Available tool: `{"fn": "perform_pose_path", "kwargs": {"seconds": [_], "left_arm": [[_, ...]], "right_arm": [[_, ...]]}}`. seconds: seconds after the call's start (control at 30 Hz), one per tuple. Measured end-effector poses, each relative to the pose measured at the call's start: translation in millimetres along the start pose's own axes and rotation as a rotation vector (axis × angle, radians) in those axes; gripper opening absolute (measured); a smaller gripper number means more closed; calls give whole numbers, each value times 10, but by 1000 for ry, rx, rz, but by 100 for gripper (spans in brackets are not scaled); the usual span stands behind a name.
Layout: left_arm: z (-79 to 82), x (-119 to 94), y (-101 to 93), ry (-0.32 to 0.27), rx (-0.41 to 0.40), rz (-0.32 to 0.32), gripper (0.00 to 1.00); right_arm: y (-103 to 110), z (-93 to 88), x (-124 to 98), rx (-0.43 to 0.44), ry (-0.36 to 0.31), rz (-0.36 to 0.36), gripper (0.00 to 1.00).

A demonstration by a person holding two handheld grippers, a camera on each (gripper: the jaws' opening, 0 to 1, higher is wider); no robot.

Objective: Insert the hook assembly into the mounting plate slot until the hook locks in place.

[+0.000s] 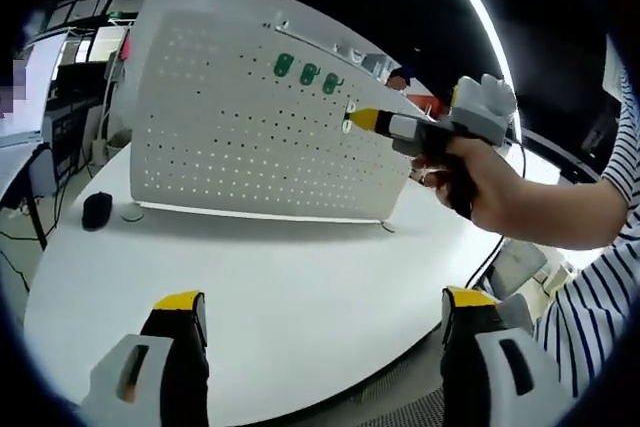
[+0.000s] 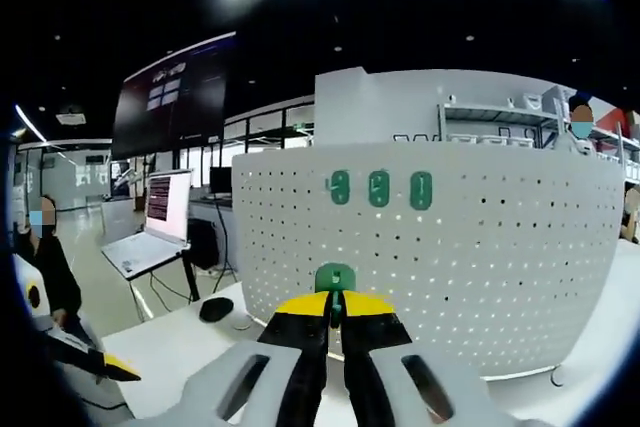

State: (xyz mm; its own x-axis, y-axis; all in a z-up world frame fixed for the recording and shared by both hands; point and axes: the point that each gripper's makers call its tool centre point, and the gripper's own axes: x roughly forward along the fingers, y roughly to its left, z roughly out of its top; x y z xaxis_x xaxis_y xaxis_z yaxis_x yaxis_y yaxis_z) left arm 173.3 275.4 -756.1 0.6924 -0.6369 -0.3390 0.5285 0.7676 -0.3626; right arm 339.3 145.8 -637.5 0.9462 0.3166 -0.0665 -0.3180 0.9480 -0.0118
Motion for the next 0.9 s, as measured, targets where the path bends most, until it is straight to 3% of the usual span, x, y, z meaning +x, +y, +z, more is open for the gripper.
{"fn": "perform_pose_path", "kwargs": {"seconds": [0.43, 0.9], "left_arm": [[-34, 10, 4, 19, -8, 2, 99], [-20, -5, 33, 8, -36, 3, 99]], "right_arm": [[-542, 135, 261, 24, -20, -161, 0], [-883, 389, 445, 5, -72, -232, 0]]}}
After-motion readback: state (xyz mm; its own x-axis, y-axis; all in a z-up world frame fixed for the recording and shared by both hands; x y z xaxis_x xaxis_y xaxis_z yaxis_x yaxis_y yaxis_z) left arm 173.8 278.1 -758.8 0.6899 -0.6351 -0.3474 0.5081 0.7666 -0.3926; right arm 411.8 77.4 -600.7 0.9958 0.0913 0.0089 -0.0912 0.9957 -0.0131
